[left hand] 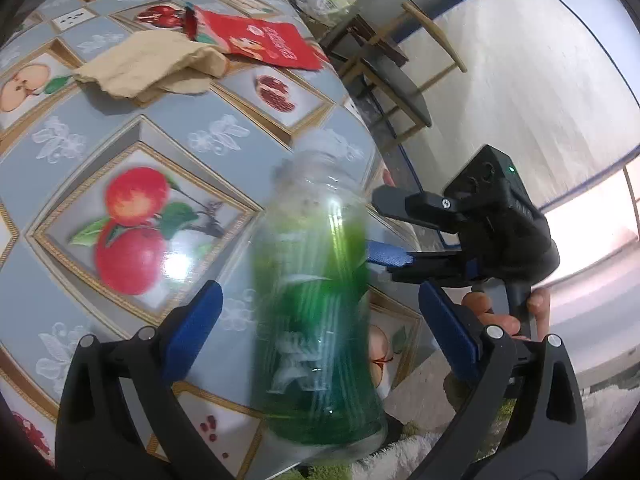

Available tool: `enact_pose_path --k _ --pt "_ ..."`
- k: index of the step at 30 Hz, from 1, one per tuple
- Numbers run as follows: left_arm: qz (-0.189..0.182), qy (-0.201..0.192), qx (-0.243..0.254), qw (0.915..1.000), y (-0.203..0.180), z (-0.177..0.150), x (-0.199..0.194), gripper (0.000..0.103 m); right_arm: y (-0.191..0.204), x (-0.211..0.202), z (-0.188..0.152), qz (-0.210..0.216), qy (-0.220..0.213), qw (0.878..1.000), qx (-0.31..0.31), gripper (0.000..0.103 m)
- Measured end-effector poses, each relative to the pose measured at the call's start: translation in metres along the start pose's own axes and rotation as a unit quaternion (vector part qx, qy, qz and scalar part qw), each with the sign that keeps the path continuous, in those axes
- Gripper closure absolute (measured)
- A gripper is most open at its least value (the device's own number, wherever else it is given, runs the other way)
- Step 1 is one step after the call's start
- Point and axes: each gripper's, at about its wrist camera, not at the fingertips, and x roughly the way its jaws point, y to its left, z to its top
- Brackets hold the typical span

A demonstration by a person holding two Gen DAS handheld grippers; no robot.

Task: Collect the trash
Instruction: 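Pass the bottle from the right gripper into the left gripper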

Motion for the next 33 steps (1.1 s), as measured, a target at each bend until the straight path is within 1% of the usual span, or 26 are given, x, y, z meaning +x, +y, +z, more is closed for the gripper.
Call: enact_pose_path --k 1,5,7,8,9,11,14,16,17,18,20,22,23,26,28,29,30,31,32,33 --pt "0.002 0.002 0.0 1.0 0.0 -0.001 0.0 0.009 0.0 0.007 0.0 0.016 0.013 1.0 0.005 0.036" --pt "0.017 0.006 -0.012 0.9998 0.007 -0.001 0.002 0.009 0.002 0.025 -0.002 0.035 0.041 0.998 0.008 0.036" --pt "0.026 0.012 -0.024 0.9993 0.013 0.0 0.004 0.013 0.002 0.034 -0.001 0.053 0.054 0.997 0.012 0.036" --pt "0.03 0.015 -0.028 0.999 0.016 0.002 0.005 0.018 0.003 0.036 -0.001 0.054 0.055 0.997 0.012 0.036" --pt "0.038 0.02 -0.035 0.9985 0.019 0.004 0.007 0.024 0.004 0.038 0.0 0.05 0.055 0.997 0.012 0.036" --pt "0.043 0.025 -0.04 0.998 0.024 0.007 0.01 0.028 0.004 0.039 0.002 0.035 0.044 0.998 0.01 0.036" --pt "0.05 0.036 -0.052 0.9967 0.031 0.011 0.016 0.036 0.0 0.027 0.001 0.018 0.025 1.0 0.003 0.036" --pt "0.056 0.041 -0.061 0.9957 0.036 0.012 0.019 0.042 -0.003 0.019 0.001 0.015 0.016 1.0 0.004 0.036" --pt "0.057 0.043 -0.066 0.9952 0.037 0.012 0.02 0.048 -0.004 0.016 0.001 0.014 0.013 1.0 0.005 0.036" --pt "0.057 0.042 -0.071 0.995 0.039 0.01 0.018 0.049 -0.005 0.012 0.0 0.008 0.007 1.0 0.004 0.036" --pt "0.048 0.038 -0.085 0.9945 0.043 0.008 0.015 0.049 -0.007 0.004 -0.002 -0.004 -0.001 1.0 -0.001 0.036" --pt "0.051 0.038 -0.09 0.9939 0.043 0.001 0.009 0.049 -0.007 0.001 -0.002 -0.016 -0.006 1.0 -0.008 0.036" --pt "0.055 0.039 -0.089 0.9937 0.043 -0.002 0.007 0.049 -0.006 0.0 -0.003 -0.022 -0.008 1.0 -0.011 0.036" --pt "0.066 0.04 -0.094 0.9926 0.044 -0.016 -0.006 0.049 -0.002 -0.006 -0.002 -0.057 -0.021 0.998 -0.035 0.036" --pt "0.086 0.038 -0.094 0.9911 0.043 -0.021 -0.011 0.049 0.004 -0.008 -0.002 -0.082 -0.03 0.995 -0.056 0.036" --pt "0.098 0.038 -0.093 0.9901 0.043 -0.023 -0.014 0.048 0.005 -0.009 -0.002 -0.091 -0.033 0.993 -0.064 0.036" --pt "0.104 0.037 -0.091 0.9897 0.042 -0.023 -0.017 0.044 0.007 -0.009 -0.003 -0.097 -0.035 0.992 -0.067 0.035" --pt "0.106 0.034 -0.09 0.9897 0.043 -0.024 -0.019 0.041 0.008 -0.009 -0.003 -0.105 -0.038 0.991 -0.072 0.032" --pt "0.108 0.029 -0.089 0.9897 0.043 -0.023 -0.02 0.034 0.009 -0.007 -0.002 -0.111 -0.04 0.99 -0.076 0.031" --pt "0.112 0.025 -0.088 0.9895 0.044 -0.022 -0.022 0.033 0.011 -0.006 -0.003 -0.121 -0.043 0.988 -0.082 0.03"
